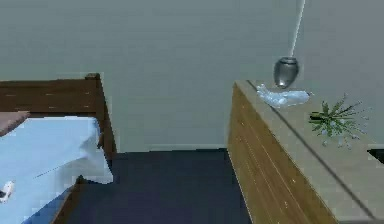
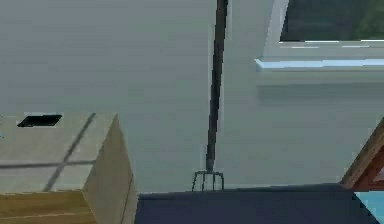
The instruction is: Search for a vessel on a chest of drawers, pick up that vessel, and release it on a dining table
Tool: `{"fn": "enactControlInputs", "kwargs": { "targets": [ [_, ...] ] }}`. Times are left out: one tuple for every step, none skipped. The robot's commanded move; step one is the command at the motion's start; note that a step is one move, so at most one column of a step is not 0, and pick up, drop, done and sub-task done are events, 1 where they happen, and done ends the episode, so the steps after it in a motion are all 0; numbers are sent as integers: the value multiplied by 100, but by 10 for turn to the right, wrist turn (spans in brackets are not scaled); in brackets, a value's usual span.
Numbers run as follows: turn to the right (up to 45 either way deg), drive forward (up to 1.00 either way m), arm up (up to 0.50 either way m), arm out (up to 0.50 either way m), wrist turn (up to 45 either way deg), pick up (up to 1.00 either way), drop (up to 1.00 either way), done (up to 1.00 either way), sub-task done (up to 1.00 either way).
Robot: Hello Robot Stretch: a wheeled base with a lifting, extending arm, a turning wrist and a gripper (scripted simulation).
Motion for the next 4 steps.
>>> {"fn": "enactControlInputs", "kwargs": {
  "targets": [
    [0, 100, 0, 0, 0, 0, 0, 0, 0],
    [120, 0, 0, 0, 0, 0, 0, 0, 0],
    [0, 20, 0, 0, 0, 0, 0, 0, 0],
    [-390, 0, 0, 0, 0, 0, 0, 0, 0]
  ]
}}
